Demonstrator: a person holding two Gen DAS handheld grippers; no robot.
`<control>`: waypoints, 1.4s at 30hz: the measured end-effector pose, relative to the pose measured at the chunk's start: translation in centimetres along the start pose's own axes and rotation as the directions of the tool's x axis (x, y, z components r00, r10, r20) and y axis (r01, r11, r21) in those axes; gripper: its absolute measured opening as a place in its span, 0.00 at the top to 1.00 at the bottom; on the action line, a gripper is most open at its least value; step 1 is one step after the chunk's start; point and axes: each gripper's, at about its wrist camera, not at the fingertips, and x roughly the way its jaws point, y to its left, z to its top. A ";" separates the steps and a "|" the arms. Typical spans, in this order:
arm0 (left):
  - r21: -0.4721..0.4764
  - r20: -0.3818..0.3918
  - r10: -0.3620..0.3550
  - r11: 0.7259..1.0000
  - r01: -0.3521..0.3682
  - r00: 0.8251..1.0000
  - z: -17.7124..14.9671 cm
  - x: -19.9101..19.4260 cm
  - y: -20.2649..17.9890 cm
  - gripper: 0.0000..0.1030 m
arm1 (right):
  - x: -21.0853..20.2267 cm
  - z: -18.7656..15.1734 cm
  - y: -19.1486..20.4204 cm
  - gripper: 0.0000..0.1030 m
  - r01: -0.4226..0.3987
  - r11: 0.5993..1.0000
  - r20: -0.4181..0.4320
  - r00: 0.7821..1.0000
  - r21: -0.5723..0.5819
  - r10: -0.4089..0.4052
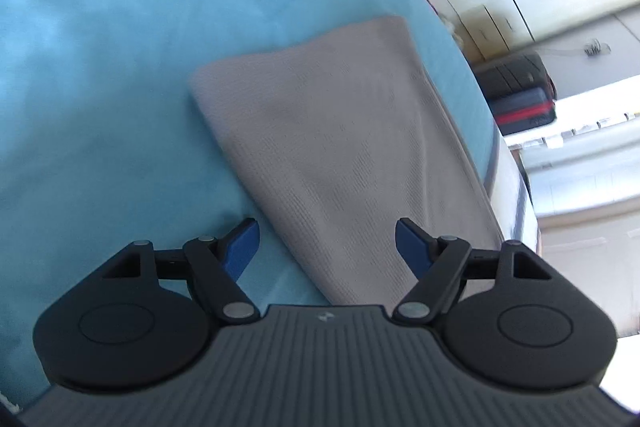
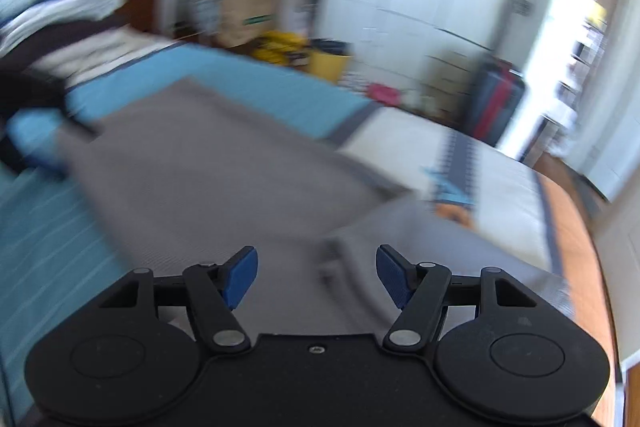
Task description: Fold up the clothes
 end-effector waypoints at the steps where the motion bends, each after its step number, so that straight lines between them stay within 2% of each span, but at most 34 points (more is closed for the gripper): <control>1: -0.013 0.014 -0.003 1.000 0.003 1.000 0.1 0.0 0.1 0.27 | -0.1 -0.1 0.7 0.32 -0.019 0.999 -0.003 1.000 -0.029 0.019; 2: -0.025 0.029 -0.005 1.000 0.006 1.000 0.3 0.1 0.3 0.27 | -0.3 -0.2 1.4 0.32 -0.036 0.998 -0.008 0.999 -0.047 0.035; 3: -0.028 0.046 -0.011 1.000 0.012 0.999 0.6 0.3 0.4 0.31 | -0.5 -0.2 1.9 0.32 -0.048 0.997 -0.013 0.999 -0.059 0.047; 4: -0.006 0.065 -0.009 1.000 0.009 0.998 0.8 0.6 0.4 0.40 | -0.7 -0.2 2.4 0.32 -0.057 0.996 -0.016 0.998 -0.067 0.056; 5: 0.043 0.081 0.022 0.999 -0.025 0.997 1.0 1.0 -0.1 0.84 | -0.7 -0.2 2.6 0.31 -0.062 0.995 -0.019 0.998 -0.075 0.060; 6: 0.096 0.102 0.067 0.992 -0.077 0.992 1.0 1.5 -0.7 0.97 | -0.5 -0.1 2.6 0.30 -0.057 0.995 -0.022 0.998 -0.078 0.056; 7: 0.130 0.123 0.069 0.988 -0.085 0.990 0.8 1.7 -1.3 0.97 | -0.3 -0.1 2.6 0.29 -0.044 0.996 -0.026 0.999 -0.076 0.042; 9: 0.181 0.155 0.024 0.982 -0.052 0.988 0.4 1.8 -2.4 0.97 | -0.2 0.0 1.8 0.29 -0.004 0.999 -0.038 0.999 -0.049 0.002; 12: 0.272 0.196 -0.058 0.962 0.003 0.979 -0.6 1.4 -4.4 0.97 | 0.1 0.2 -1.5 0.29 0.092 0.992 -0.099 0.992 0.083 -0.084; 13: 0.306 0.207 -0.090 0.952 0.023 0.974 -1.0 1.1 -5.3 0.97 | 0.1 0.1 -3.2 0.28 0.127 0.979 -0.139 0.985 0.162 -0.105; 14: 0.334 0.210 -0.118 0.942 0.042 0.971 -1.3 0.9 -6.1 0.97 | 0.0 -0.1 -5.4 0.28 0.164 0.950 -0.193 0.974 0.264 -0.115; 15: 0.363 0.204 -0.149 0.929 0.067 0.968 -1.8 0.7 -7.2 0.97 | -0.1 -0.6 -7.9 0.28 0.191 0.906 -0.245 0.964 0.379 -0.100; 16: 0.401 0.192 -0.181 0.911 0.091 0.965 -2.5 0.7 -8.4 0.97 | -0.6 -1.6 -10.5 0.28 0.194 0.843 -0.276 0.960 0.502 -0.057; 18: 0.493 0.161 -0.238 0.860 0.131 0.958 -4.5 0.4 -11.2 0.97 | -2.3 -4.2 -15.1 0.28 0.183 0.699 -0.281 0.959 0.692 0.027; 19: 0.549 0.142 -0.264 0.823 0.145 0.954 -5.8 0.2 -12.9 0.97 | -3.5 -5.4 -16.7 0.28 0.174 0.648 -0.264 0.964 0.741 0.042; 20: 0.596 0.115 -0.298 0.784 0.175 0.948 -7.3 -0.1 -14.7 0.97 | -4.8 -6.5 -17.9 0.28 0.184 0.617 -0.256 0.966 0.765 0.030; 21: 0.633 0.070 -0.342 0.742 0.223 0.937 -8.9 -0.3 -16.4 0.97 | -6.2 -7.5 -18.6 0.28 0.207 0.603 -0.256 0.967 0.770 -0.004; 24: 0.706 -0.111 -0.448 0.592 0.388 0.887 -14.4 -0.1 -21.4 0.97 | -9.5 -10.7 -20.5 0.28 0.245 0.550 -0.245 0.967 0.798 -0.075; 25: 0.715 -0.181 -0.466 0.543 0.441 0.866 -16.4 0.3 -22.8 0.97 | -10.1 -12.0 -21.1 0.28 0.235 0.519 -0.231 0.970 0.822 -0.075; 26: 0.711 -0.251 -0.473 0.502 0.493 0.844 -18.5 0.9 -24.0 0.97 | -10.5 -13.3 -21.7 0.28 0.205 0.467 -0.203 0.978 0.860 -0.055; 28: 0.674 -0.388 -0.454 0.454 0.583 0.802 -22.8 2.7 -25.5 0.97 | -10.8 -15.2 -22.7 0.27 0.082 0.353 -0.089 0.996 0.932 0.001; 29: 0.652 -0.452 -0.425 0.442 0.616 0.784 -24.8 4.1 -26.1 0.96 | -10.6 -15.8 -23.0 0.27 0.033 0.324 -0.043 0.999 0.945 0.025; 30: 0.637 -0.504 -0.377 0.445 0.630 0.777 -26.6 5.7 -26.3 0.96 | -10.4 -15.9 -23.1 0.27 0.023 0.316 -0.035 0.999 0.948 0.033; 32: 0.620 -0.562 -0.275 0.483 0.618 0.780 -29.2 8.6 -26.0 0.96 | -10.0 -15.8 -23.0 0.27 0.042 0.323 -0.053 0.998 0.946 0.026; 35: 0.565 -0.605 -0.240 0.542 0.622 0.759 -29.4 10.0 -24.2 0.94 | -9.2 -15.3 -22.3 0.27 0.044 0.373 -0.062 0.997 0.927 0.038; 36: 0.565 -0.608 -0.250 0.531 0.632 0.754 -29.0 9.5 -23.6 0.92 | -9.0 -15.1 -22.2 0.27 0.036 0.389 -0.059 0.997 0.921 0.048; 37: 0.575 -0.606 -0.269 0.502 0.646 0.749 -28.5 8.5 -23.1 0.91 | -9.1 -14.9 -22.1 0.27 0.025 0.407 -0.052 0.997 0.913 0.055; 38: 0.602 -0.589 -0.287 0.467 0.647 0.755 -27.7 7.2 -22.7 0.84 | -9.4 -14.6 -21.9 0.27 0.011 0.430 -0.036 0.998 0.903 0.050; 39: 0.643 -0.555 -0.301 0.436 0.630 0.775 -26.8 5.9 -22.3 0.68 | -9.7 -14.2 -21.7 0.27 -0.005 0.455 -0.015 0.999 0.890 0.040; 40: 0.680 -0.512 -0.310 0.425 0.598 0.801 -25.8 4.7 -21.7 0.59 | -9.9 -13.7 -21.4 0.27 -0.019 0.484 0.006 1.000 0.875 0.029; 41: 0.701 -0.467 -0.311 0.441 0.561 0.828 -24.6 3.9 -21.0 0.47 | -10.0 -13.2 -21.0 0.27 -0.031 0.515 0.026 1.000 0.857 0.017; 42: 0.714 -0.422 -0.307 0.467 0.522 0.853 -23.3 3.2 -20.3 0.46 | -10.1 -12.6 -20.6 0.27 -0.041 0.546 0.042 0.999 0.837 0.011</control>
